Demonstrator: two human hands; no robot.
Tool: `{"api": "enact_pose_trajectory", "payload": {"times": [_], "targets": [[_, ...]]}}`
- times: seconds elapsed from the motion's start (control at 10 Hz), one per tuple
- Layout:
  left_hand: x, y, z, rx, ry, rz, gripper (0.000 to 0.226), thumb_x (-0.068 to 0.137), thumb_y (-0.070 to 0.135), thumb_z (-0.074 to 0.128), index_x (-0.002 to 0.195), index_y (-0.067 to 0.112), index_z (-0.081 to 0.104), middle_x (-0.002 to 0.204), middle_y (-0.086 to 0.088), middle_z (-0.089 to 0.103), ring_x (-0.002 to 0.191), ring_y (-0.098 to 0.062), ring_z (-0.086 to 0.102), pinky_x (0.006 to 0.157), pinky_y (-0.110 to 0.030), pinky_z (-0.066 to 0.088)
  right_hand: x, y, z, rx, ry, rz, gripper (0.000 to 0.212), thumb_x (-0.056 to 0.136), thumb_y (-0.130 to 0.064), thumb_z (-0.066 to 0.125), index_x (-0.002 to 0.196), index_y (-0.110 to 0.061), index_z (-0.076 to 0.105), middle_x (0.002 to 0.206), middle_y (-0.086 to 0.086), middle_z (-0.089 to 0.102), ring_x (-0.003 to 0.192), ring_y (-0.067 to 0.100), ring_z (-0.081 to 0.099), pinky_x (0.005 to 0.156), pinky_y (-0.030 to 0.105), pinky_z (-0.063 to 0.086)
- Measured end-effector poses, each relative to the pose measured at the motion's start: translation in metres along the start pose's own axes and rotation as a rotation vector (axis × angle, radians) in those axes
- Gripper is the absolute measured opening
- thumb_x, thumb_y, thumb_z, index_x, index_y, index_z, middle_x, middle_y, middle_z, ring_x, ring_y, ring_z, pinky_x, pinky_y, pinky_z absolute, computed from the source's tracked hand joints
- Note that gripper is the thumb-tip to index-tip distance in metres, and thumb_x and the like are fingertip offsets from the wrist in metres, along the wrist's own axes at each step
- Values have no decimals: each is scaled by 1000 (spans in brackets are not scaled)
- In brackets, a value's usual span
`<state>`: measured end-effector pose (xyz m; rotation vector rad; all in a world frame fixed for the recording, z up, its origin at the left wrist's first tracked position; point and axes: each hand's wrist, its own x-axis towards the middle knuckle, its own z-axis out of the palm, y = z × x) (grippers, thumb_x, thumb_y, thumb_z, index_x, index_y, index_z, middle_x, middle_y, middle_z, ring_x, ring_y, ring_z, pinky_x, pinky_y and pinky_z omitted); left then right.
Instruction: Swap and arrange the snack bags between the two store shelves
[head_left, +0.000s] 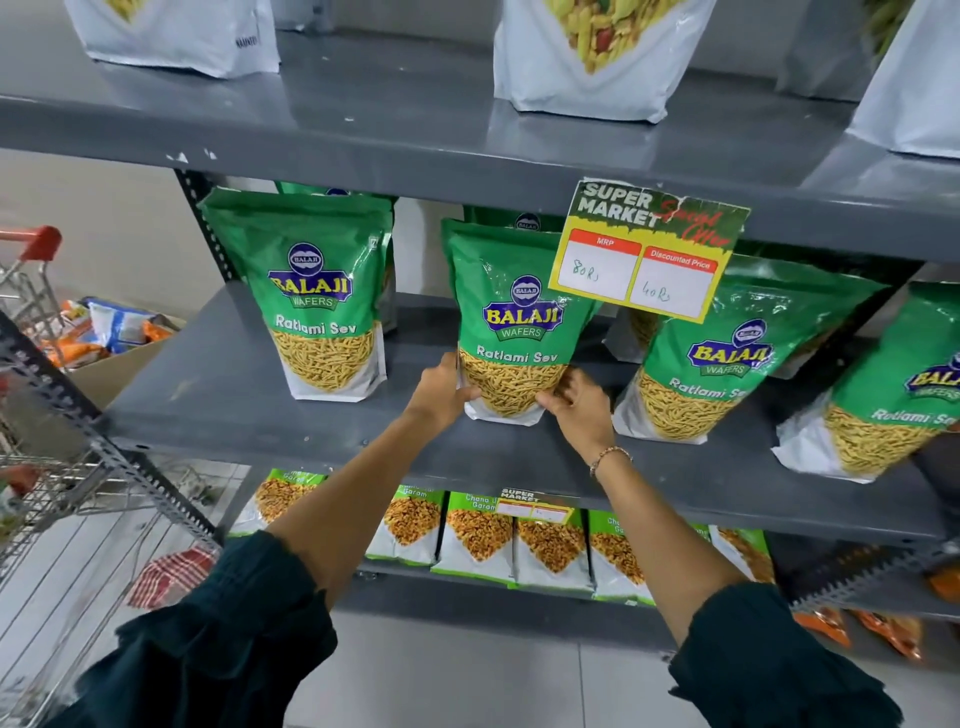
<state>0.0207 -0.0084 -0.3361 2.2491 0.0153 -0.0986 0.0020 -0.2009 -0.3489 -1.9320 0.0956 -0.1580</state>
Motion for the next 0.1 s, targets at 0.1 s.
{"api": "enact_pose_trajectory", "payload": {"times": [0.1], "targets": [[-13, -1, 0, 40, 67, 13, 59, 91, 18, 54, 141, 4, 25, 125, -29, 57, 114, -44, 53, 87, -44, 44, -16, -5, 4, -8, 96, -7, 57, 74, -8, 71, 123, -3, 43, 125, 15, 57, 114, 24, 54, 97, 35, 45]]}}
